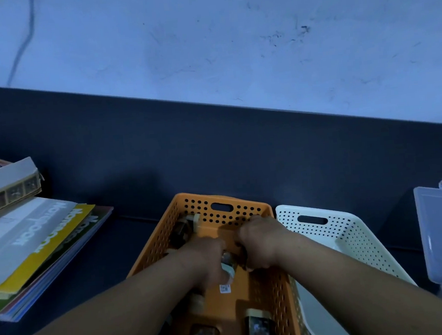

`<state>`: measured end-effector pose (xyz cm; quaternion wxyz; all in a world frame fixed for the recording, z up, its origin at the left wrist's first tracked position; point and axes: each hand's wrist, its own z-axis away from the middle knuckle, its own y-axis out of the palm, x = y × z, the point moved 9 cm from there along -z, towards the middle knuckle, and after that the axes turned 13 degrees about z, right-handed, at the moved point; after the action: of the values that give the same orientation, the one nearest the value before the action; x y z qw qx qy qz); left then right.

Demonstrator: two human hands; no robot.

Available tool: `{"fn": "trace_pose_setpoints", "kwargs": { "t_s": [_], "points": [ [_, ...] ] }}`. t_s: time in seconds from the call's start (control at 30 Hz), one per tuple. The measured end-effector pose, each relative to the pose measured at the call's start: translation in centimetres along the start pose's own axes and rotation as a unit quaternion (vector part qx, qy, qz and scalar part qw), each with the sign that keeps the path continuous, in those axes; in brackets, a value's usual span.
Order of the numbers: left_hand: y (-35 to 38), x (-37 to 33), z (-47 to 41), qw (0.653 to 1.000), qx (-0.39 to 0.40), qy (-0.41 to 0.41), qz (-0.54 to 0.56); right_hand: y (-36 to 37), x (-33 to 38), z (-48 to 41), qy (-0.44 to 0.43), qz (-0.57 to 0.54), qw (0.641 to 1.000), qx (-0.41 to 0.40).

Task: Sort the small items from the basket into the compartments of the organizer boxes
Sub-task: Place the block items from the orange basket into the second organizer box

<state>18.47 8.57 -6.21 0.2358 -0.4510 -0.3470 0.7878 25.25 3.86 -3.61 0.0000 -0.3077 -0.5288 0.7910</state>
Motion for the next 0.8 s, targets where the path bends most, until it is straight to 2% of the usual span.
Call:
{"fn": "trace_pose_setpoints", "kwargs": {
  "t_s": [0.1,0.2,0.3,0.43,0.6,0.8],
  "points": [
    [-0.5,-0.1,0.2,0.999,-0.013,0.021,0.039,-0.7,-0.4,0.6,0.009,-0.101,0.995,-0.02],
    [-2.9,-0.5,0.8,0.991,-0.067,0.052,0.105,-2.1,-2.3,1.6,0.037,-0.253,0.964,-0.072],
    [-5.5,-1.2,1.5,0.971,-0.102,0.101,0.19,-3.2,-4.3,3.3,0.065,-0.392,0.908,-0.131],
    [-6.7,-3.1,3.0,0.912,-0.088,0.164,0.364,-3.9,-5.7,6.5,0.069,-0.546,0.817,-0.175],
    [-6.7,-6.6,5.2,0.857,-0.059,0.199,0.472,-3.3,-6.8,10.6,0.079,-0.654,0.728,-0.191],
    [-3.4,-12.7,8.0,0.827,-0.013,0.22,0.517,-1.2,-9.1,18.1,0.13,-0.714,0.654,-0.213]
  ]
}}
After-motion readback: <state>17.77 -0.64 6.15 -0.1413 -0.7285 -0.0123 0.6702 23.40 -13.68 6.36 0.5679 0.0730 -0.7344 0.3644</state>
